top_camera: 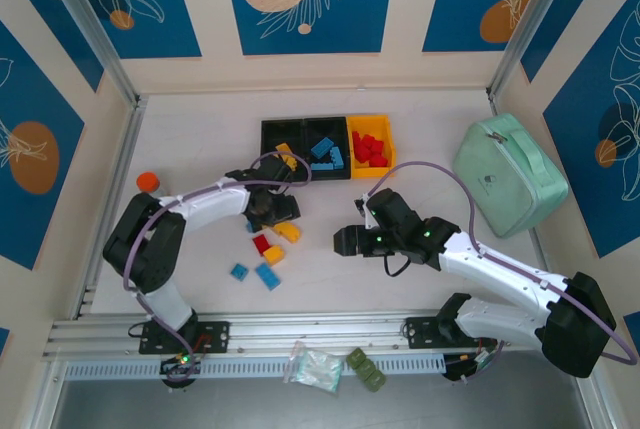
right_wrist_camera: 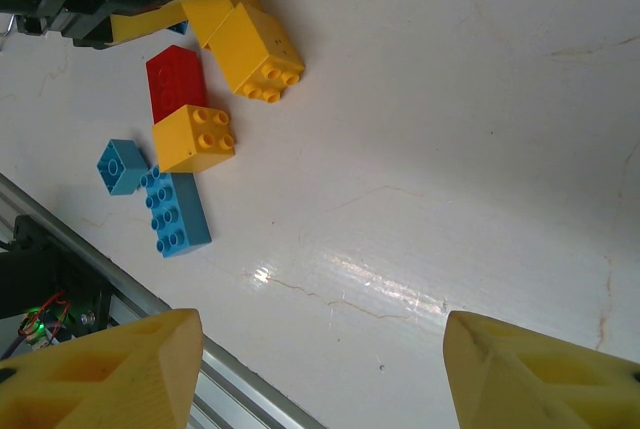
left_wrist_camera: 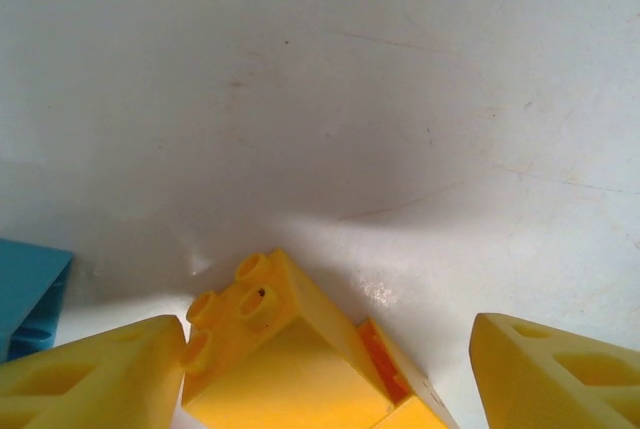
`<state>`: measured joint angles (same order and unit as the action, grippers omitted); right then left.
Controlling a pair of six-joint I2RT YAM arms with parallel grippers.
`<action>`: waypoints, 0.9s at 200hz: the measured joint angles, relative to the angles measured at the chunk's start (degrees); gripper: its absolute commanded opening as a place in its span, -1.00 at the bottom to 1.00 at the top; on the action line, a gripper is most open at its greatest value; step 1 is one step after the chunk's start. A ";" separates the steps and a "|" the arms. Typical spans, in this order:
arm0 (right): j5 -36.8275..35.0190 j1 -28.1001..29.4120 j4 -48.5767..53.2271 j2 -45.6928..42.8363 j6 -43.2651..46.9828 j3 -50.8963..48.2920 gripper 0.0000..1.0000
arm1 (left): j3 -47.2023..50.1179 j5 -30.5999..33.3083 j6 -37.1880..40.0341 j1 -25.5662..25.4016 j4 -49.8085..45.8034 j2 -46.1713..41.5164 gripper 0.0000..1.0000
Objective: Sort the legos into containers by color
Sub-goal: Pick up the lego from the center of the table.
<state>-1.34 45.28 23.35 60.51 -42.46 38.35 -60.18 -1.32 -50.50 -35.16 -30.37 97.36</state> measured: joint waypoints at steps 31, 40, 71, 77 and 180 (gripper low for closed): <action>-0.17 -0.02 0.02 -0.42 0.00 0.00 0.29 | -0.37 -0.17 0.44 0.00 0.00 1.07 0.20; -0.17 -0.02 0.02 -0.44 0.00 0.00 0.30 | -0.52 -0.17 1.03 0.00 -0.04 1.55 0.12; -0.20 -0.02 0.04 -0.63 0.00 -0.33 0.29 | -1.33 -0.17 1.40 -0.02 -0.28 3.15 -0.09; -0.20 -0.02 0.02 -0.74 0.00 -0.35 0.30 | -1.62 -0.17 1.49 -0.02 -0.28 3.26 -0.15; -0.37 -0.02 -0.04 -1.09 0.00 -0.59 0.29 | -8.81 0.33 5.29 0.20 -4.00 1.86 -0.41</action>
<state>-1.72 45.25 23.31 59.42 -42.46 37.76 -68.99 -0.99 -45.21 -34.96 -34.37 99.22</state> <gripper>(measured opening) 0.648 0.326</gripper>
